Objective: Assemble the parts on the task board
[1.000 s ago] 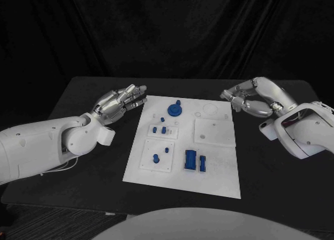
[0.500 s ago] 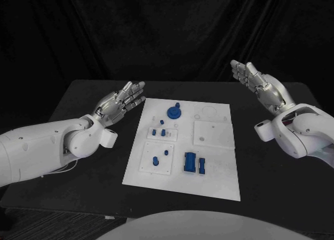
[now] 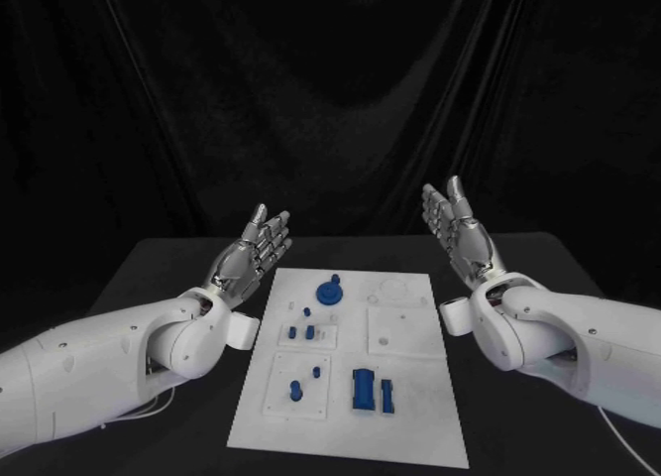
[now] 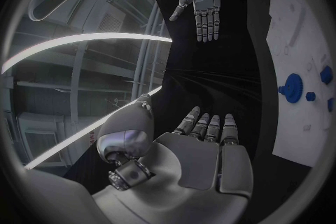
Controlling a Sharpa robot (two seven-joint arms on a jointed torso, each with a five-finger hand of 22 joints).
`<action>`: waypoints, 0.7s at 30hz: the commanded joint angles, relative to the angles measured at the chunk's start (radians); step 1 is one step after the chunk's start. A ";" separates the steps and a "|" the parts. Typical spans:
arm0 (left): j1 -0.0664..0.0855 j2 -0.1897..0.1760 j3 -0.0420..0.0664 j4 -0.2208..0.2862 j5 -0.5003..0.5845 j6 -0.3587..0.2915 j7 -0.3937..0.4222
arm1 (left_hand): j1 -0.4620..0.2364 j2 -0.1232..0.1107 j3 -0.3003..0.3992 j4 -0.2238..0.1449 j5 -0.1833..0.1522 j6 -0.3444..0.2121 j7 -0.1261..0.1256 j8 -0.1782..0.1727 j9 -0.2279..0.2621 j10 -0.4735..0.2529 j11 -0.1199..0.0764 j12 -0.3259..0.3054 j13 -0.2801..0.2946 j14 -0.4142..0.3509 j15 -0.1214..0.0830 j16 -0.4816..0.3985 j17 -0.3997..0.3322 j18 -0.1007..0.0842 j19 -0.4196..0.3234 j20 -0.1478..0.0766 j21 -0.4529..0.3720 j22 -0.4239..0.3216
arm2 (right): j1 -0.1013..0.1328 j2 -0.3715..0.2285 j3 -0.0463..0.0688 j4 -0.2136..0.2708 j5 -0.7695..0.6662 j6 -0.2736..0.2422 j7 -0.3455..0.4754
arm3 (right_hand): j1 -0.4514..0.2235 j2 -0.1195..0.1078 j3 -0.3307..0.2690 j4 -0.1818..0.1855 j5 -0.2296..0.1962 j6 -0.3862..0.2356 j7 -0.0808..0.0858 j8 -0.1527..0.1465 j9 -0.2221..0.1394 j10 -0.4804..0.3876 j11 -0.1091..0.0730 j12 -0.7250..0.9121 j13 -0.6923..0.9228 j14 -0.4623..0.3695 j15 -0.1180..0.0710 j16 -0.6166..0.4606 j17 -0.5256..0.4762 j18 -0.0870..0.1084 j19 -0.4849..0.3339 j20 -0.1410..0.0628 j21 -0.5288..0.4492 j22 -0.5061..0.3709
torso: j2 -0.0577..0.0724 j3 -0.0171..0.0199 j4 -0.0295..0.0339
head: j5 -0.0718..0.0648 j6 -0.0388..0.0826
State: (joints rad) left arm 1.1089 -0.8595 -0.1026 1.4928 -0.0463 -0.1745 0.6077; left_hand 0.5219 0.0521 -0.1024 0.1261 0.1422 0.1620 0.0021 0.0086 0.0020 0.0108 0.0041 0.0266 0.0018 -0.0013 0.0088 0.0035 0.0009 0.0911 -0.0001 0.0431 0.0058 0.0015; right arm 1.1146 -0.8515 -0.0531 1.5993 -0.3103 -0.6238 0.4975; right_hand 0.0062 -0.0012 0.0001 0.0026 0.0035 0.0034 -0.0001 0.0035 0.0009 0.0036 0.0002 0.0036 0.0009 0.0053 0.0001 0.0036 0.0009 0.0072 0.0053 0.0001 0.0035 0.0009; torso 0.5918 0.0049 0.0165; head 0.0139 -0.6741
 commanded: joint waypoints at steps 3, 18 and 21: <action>-0.023 0.030 0.037 0.031 0.025 -0.316 -0.044 | -0.199 -0.052 0.102 -0.051 -0.055 -0.061 -0.002 -0.009 -0.002 -0.011 -0.004 -0.027 -0.002 0.001 -0.009 -0.004 -0.001 -0.091 0.000 -0.043 -0.006 -0.002 | -0.043 0.046 0.033 -0.020 0.252 -0.123 0.018 | -0.006 0.001 0.000 -0.003 -0.003 -0.003 0.000 -0.003 -0.001 -0.004 0.000 -0.004 -0.001 -0.005 0.000 -0.004 -0.001 -0.007 -0.005 0.000 -0.004 -0.001 | -0.040 -0.0040 -0.0137 | -0.011 0.057; -0.059 0.079 0.103 0.077 0.046 -0.595 -0.088 | -0.349 -0.052 0.102 -0.126 -0.142 -0.162 -0.002 -0.009 -0.002 -0.011 -0.004 -0.027 -0.002 0.001 -0.009 -0.004 -0.001 -0.091 0.000 -0.043 -0.006 -0.002 | -0.065 0.071 0.053 -0.029 0.310 -0.146 0.023 | -0.006 0.001 0.000 -0.003 -0.003 -0.003 0.000 -0.003 -0.001 -0.004 0.000 -0.004 -0.001 -0.005 0.000 -0.004 -0.001 -0.007 -0.005 0.000 -0.004 -0.001 | -0.048 -0.0049 -0.0165 | -0.014 0.074; -0.059 0.080 0.103 0.077 0.046 -0.596 -0.088 | -0.367 -0.052 0.102 -0.126 -0.142 -0.162 -0.002 -0.009 -0.002 -0.011 -0.004 -0.027 -0.002 0.001 -0.009 -0.004 -0.001 -0.091 0.000 -0.043 -0.006 -0.002 | -0.065 0.071 0.053 -0.029 0.310 -0.146 0.023 | -0.006 0.001 0.000 -0.003 -0.003 -0.003 0.000 -0.003 -0.001 -0.004 0.000 -0.004 -0.001 -0.005 0.000 -0.004 -0.001 -0.007 -0.005 0.000 -0.004 -0.001 | -0.048 -0.0049 -0.0165 | -0.014 0.074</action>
State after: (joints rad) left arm 1.0518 -0.7814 -0.0013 1.5678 -0.0016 -0.7169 0.5215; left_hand 0.2099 0.0011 -0.0049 0.0121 0.0144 0.0319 0.0001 0.0047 0.0016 0.0071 0.0005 0.0058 0.0014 -0.0013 0.0089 0.0035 0.0016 0.0128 0.0028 0.0084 0.0058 0.0017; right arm 1.0516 -0.7796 -0.0014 1.5699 -0.0150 -0.7459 0.5168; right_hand 0.0064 -0.0011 0.0001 0.0026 0.0035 0.0034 0.0000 0.0035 0.0014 0.0036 0.0002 0.0037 0.0010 0.0054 0.0002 0.0036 0.0011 0.0074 0.0054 0.0002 0.0036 0.0011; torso 0.5447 -0.0001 0.0002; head -0.0001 -0.6000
